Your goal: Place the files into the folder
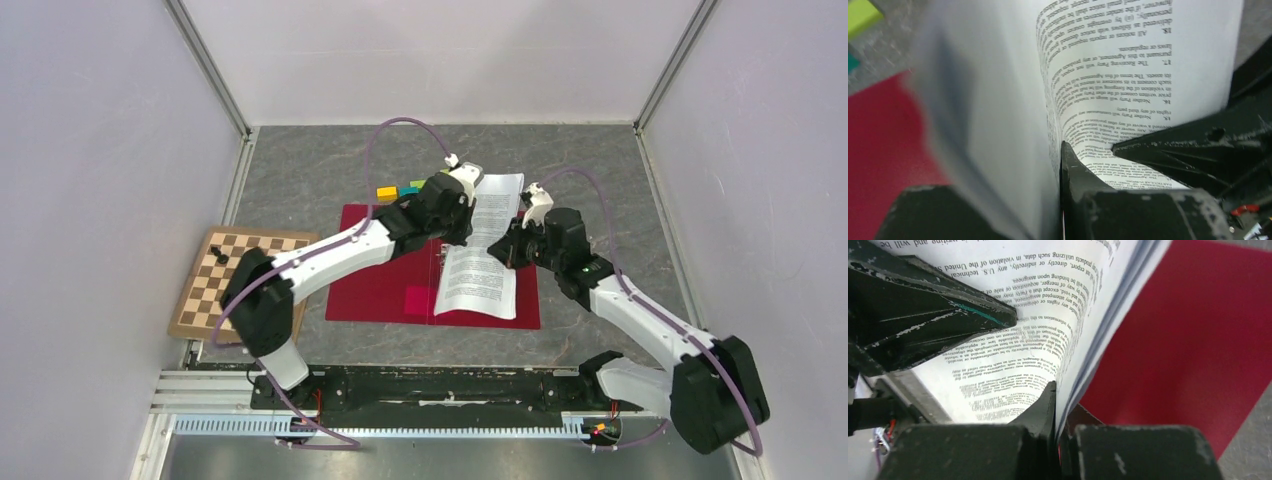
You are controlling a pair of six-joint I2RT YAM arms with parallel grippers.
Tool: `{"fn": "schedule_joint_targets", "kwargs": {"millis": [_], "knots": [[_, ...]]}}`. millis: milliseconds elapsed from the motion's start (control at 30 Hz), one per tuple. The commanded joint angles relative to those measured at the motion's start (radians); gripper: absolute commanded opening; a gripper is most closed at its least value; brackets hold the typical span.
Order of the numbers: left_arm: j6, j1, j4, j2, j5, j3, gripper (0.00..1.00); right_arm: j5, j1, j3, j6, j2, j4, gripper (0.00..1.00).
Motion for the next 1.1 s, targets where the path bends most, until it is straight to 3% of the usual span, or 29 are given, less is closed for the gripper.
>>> {"fn": "schedule_joint_targets", "kwargs": {"millis": [0,67,233,467,867,967,1067], "knots": [[-0.126,-0.002,-0.06,0.112,-0.08,0.094,0.09,0.111,-0.009,-0.018,-0.018,0.095,-0.011,0.0],[-0.142,-0.001,-0.066,0.162,-0.098,0.113,0.1,0.158,-0.017,-0.028,-0.036,0.133,-0.012,0.0],[-0.159,-0.001,-0.092,0.254,-0.15,0.139,0.24,0.181,-0.039,-0.043,-0.065,0.218,0.024,0.0],[-0.143,0.001,-0.075,0.265,-0.163,0.128,0.4,0.222,-0.042,-0.021,-0.12,0.293,0.036,0.0],[-0.121,0.002,-0.111,0.145,-0.23,0.084,0.45,0.343,-0.041,0.025,-0.274,0.344,-0.025,0.0],[-0.166,0.004,-0.129,0.074,-0.297,0.02,0.42,0.406,-0.033,0.036,-0.308,0.351,-0.061,0.0],[-0.208,0.004,-0.126,0.001,-0.331,-0.068,0.32,0.433,-0.018,0.038,-0.332,0.356,-0.063,0.0]]}}
